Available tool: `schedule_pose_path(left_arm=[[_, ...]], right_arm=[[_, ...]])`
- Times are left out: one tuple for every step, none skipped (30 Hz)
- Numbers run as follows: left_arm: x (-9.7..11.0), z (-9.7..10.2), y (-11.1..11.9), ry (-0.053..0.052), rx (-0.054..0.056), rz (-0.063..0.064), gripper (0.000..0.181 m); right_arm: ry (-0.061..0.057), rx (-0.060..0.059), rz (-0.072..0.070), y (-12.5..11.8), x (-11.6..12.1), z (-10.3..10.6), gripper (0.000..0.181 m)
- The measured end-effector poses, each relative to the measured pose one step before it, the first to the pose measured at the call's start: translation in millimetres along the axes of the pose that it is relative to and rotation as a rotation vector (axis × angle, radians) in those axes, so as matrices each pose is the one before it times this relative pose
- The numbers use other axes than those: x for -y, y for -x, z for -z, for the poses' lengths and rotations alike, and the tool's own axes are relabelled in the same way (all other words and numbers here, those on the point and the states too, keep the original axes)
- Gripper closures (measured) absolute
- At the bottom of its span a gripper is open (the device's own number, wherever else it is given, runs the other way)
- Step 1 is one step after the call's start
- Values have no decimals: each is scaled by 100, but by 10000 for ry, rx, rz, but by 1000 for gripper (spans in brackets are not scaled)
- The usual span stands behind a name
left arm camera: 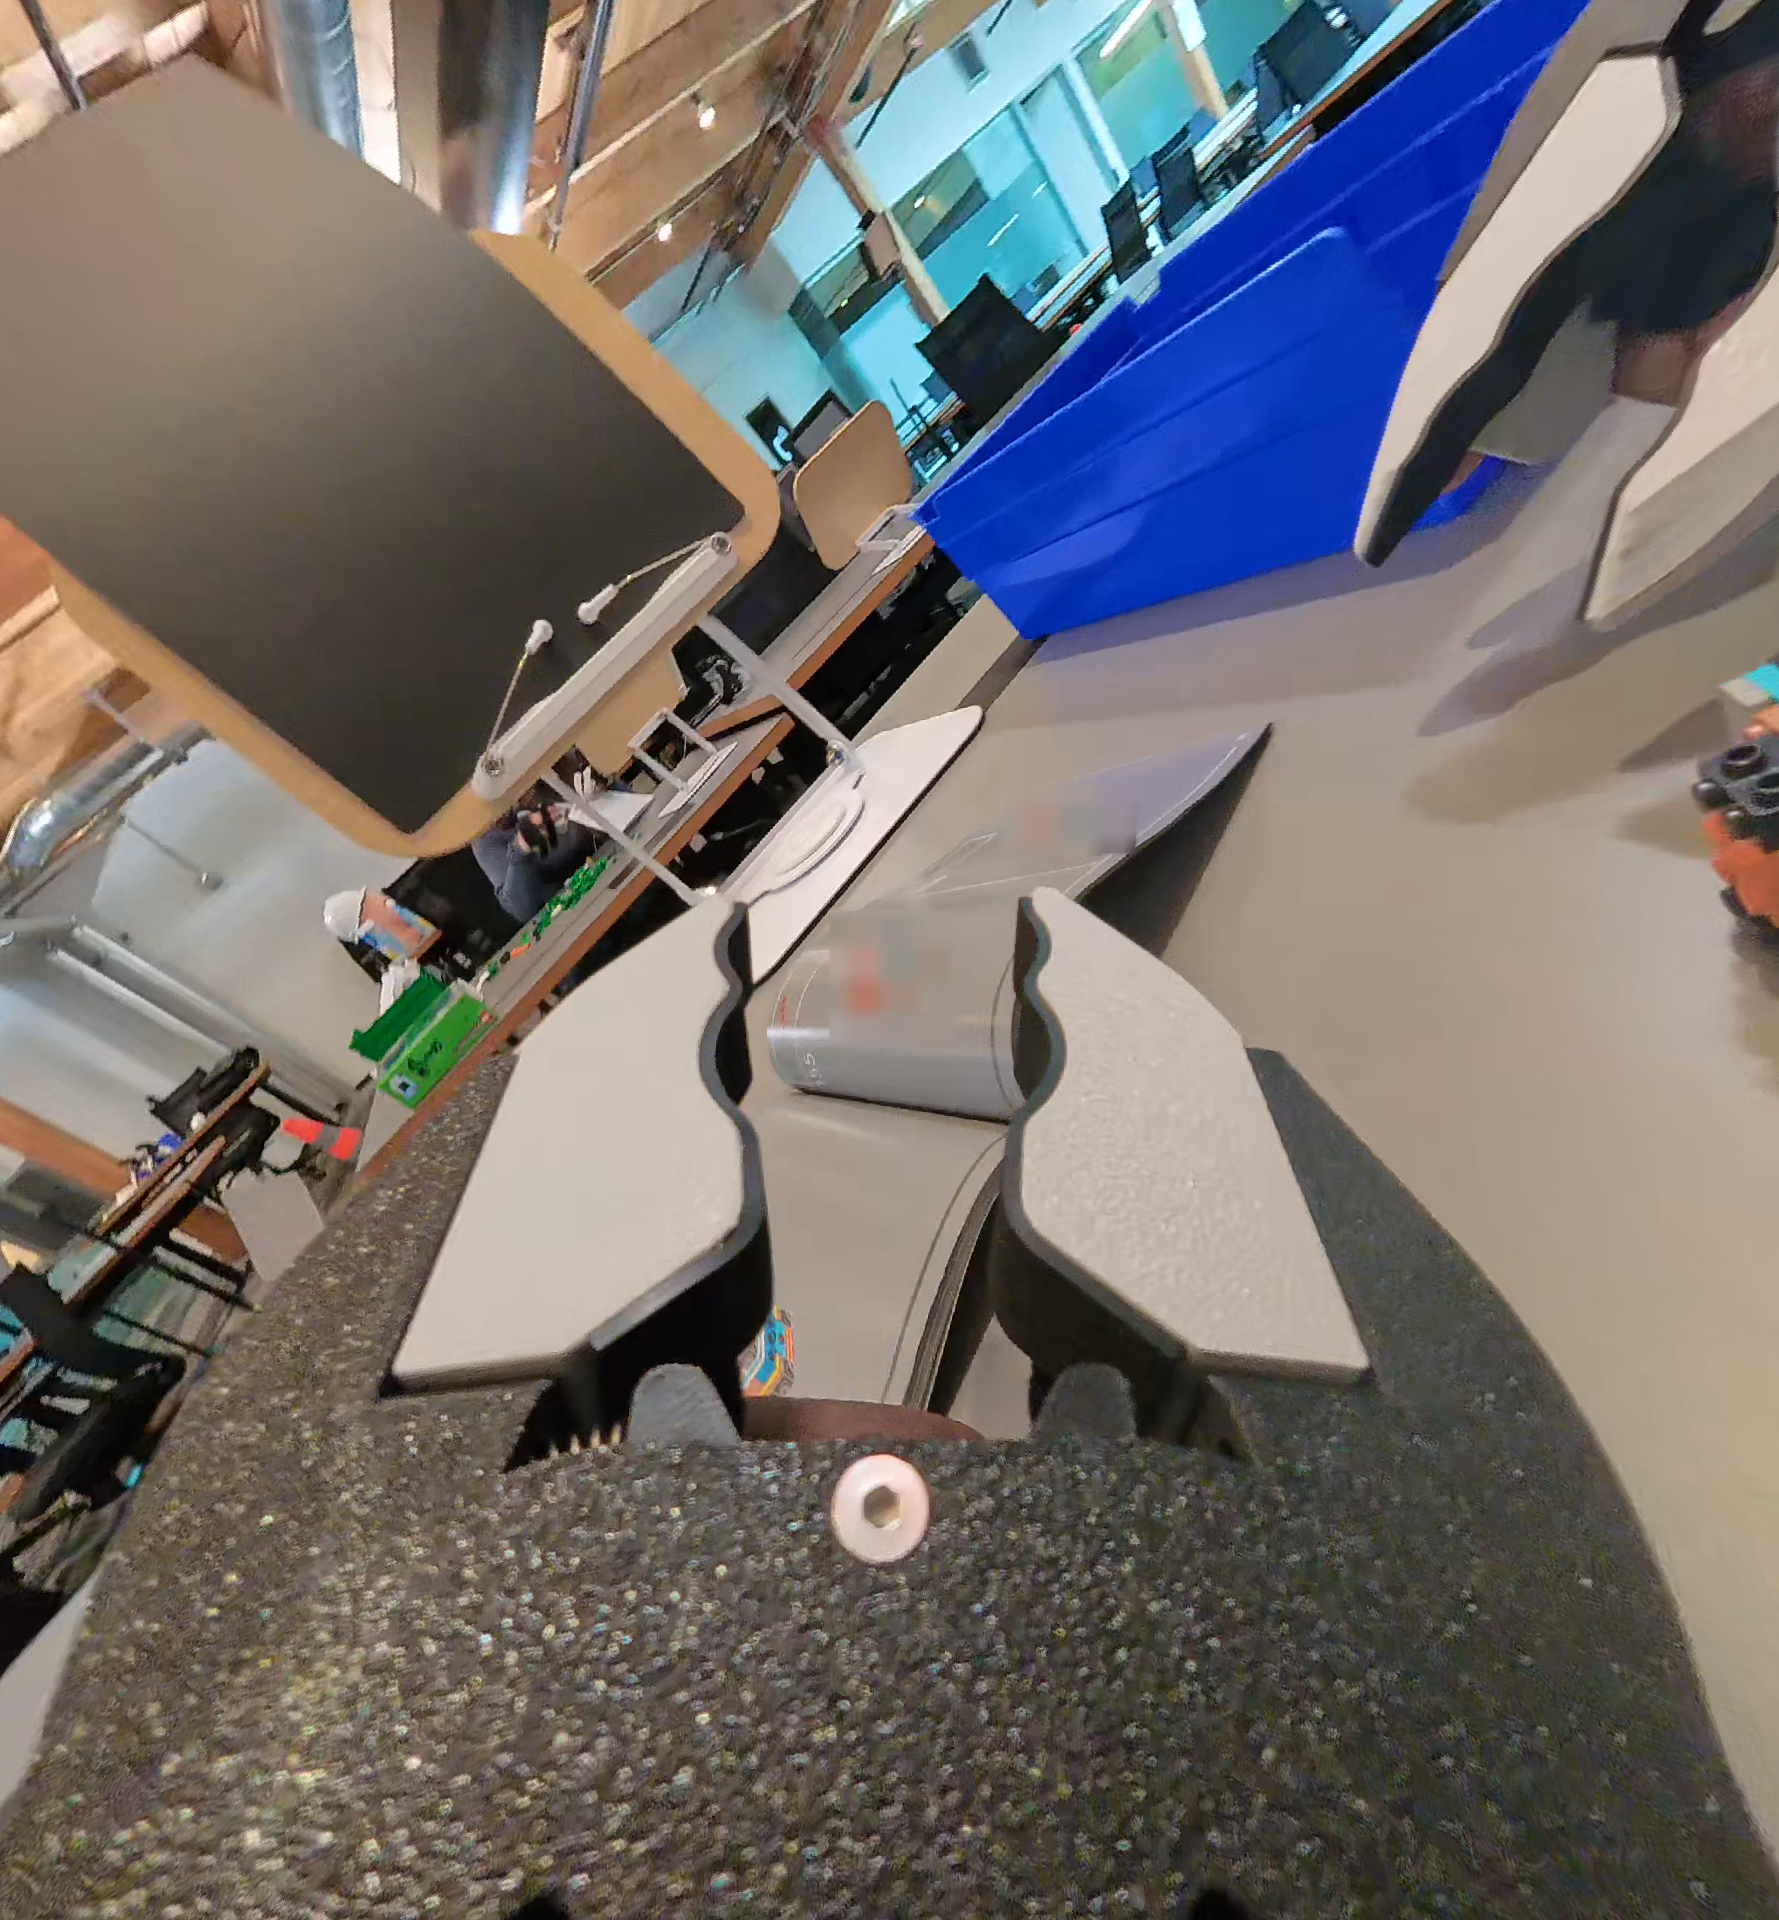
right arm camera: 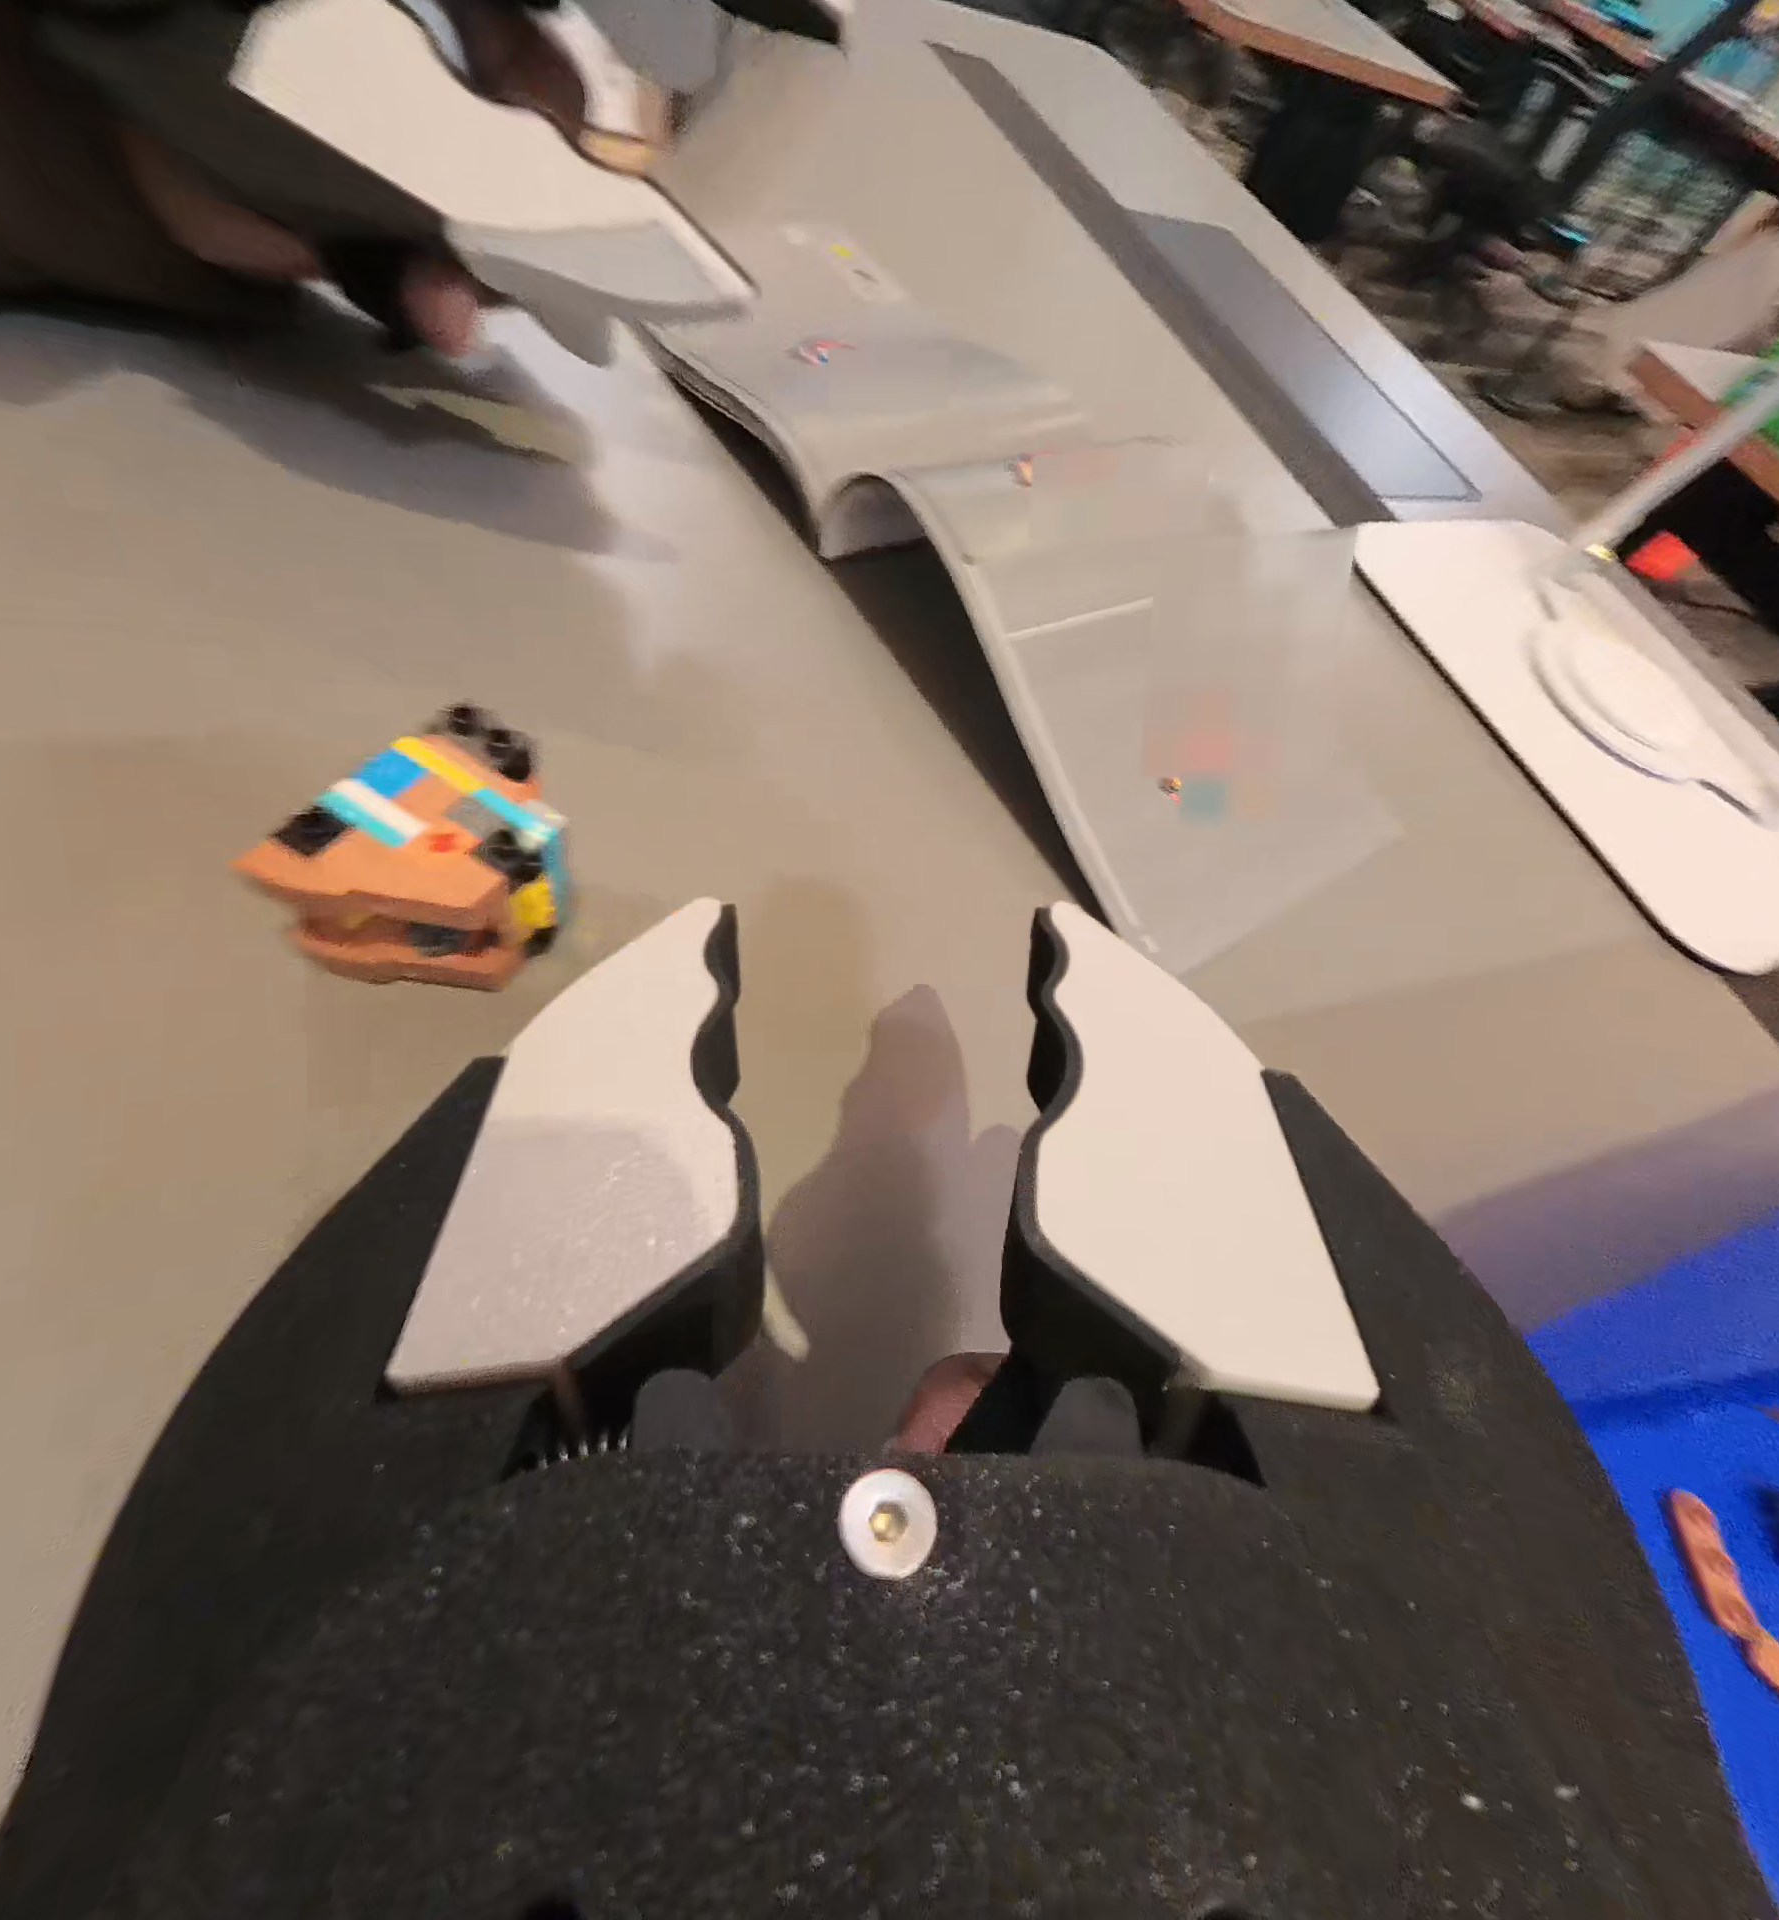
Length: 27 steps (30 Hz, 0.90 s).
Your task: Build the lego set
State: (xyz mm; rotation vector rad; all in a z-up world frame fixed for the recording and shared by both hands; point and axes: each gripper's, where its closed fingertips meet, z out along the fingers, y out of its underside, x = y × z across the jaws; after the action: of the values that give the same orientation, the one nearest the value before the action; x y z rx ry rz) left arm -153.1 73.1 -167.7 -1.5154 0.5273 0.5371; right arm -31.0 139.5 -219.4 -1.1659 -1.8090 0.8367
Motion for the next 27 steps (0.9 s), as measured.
schedule_pose_path(left_arm=[[-100,-49,37,99,59,119,132],[-63,-67,-44,86,17,123,133],[-109,-120,-139,110,-32,109,133],[-138,-162,-212,145,-59,68,134],[-108,-187,-274,137,-94,41,134],[-78,-186,-326,123,-109,48,134],[-75,-213,-441,126,-182,81,134],[-102,-248,-565,145,-270,127,135],[-123,-272,-643,153,-334,150,135],[-184,-305,-684,188,-383,70,135],[-260,-301,-462,273,-220,-142,134],[-159,-274,-425,196,-188,-137,134],[-70,-247,-400,149,-190,-86,134],[-37,-250,-320,144,-174,-19,134],[5,-234,-224,121,-158,77,134],[155,-199,-181,28,-190,201,133],[298,-169,-161,-34,-253,356,132],[352,-174,-76,-40,-256,467,132],[366,-177,92,7,-185,412,131],[376,-169,251,49,-89,244,131],[366,-182,376,94,-14,102,131],[370,-178,431,115,24,30,130],[374,-181,423,92,41,0,130],[303,-193,365,67,37,-14,130],[134,-230,220,59,-4,-16,129],[-91,-267,129,70,-4,23,128],[-227,-245,72,28,29,55,128]], right_arm=[[156,-453,36,-613,-202,-179,128],[151,-419,-5,-558,-162,-174,129],[183,-334,-44,-438,-201,-196,129],[189,-268,-51,-327,-199,-194,129],[145,-225,-51,-257,-131,-168,129],[134,-202,-36,-233,-118,-145,130],[137,-129,-20,-127,-107,-150,130],[83,-56,-16,-46,-41,-145,129],[24,-43,-37,-55,32,-107,130],[9,-3,-57,-24,64,-121,130],[-12,21,-71,-26,84,-114,130],[-33,35,-84,-5,128,-119,130],[-50,85,-84,63,165,-110,130],[-70,121,-80,141,223,-132,130],[-84,95,-77,131,253,-125,130],[-75,50,-57,104,237,-148,130],[-42,16,-8,52,188,-165,130],[-6,-18,42,16,122,-209,131],[21,-36,60,-27,83,-226,131],[30,-57,46,-80,61,-245,131],[40,-73,15,-147,41,-248,131],[52,-39,-24,-156,24,-248,130],[75,-17,-90,-188,-8,-274,130],[78,1,-147,-257,-5,-299,130],[78,32,-168,-263,14,-312,130],[83,44,-179,-274,-1,-316,131],[90,52,-188,-264,-14,-306,131]])
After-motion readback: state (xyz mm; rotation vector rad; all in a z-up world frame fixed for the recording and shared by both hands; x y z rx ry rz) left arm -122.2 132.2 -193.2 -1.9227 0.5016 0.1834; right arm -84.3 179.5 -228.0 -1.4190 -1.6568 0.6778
